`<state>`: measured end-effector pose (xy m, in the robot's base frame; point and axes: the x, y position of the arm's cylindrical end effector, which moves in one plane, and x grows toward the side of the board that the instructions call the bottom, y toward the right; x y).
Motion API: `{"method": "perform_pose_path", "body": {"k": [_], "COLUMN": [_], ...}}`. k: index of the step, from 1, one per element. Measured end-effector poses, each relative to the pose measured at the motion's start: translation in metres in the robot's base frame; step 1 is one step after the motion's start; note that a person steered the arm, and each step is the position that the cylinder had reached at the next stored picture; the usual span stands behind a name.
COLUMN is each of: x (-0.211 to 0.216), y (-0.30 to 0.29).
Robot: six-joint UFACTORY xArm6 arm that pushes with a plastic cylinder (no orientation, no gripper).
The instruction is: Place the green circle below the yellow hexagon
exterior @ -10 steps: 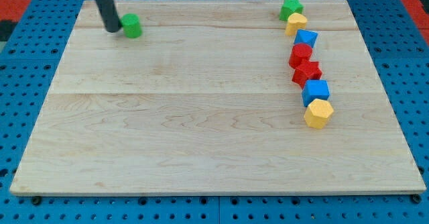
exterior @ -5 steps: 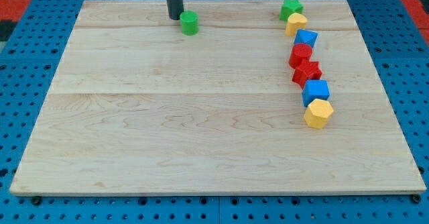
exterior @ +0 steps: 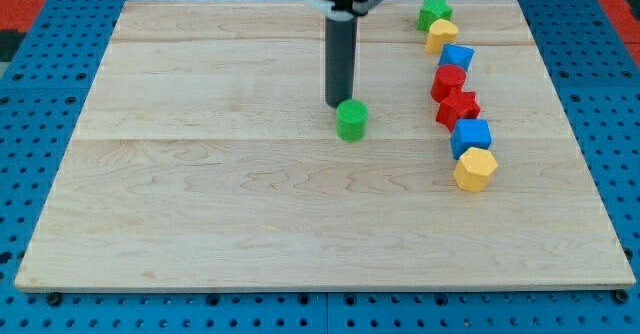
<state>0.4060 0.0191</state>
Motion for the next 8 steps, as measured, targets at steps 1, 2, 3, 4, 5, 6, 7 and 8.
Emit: {"method": "perform_pose_path", "body": {"k": [1,2,3,4,5,6,7,8], "x": [0.051,0.094,0.096,0.073,0.102,0.127,0.128,0.135], "y": [0.004,0.021,0.048,0.057,0.074,0.074,0.071,0.077]}}
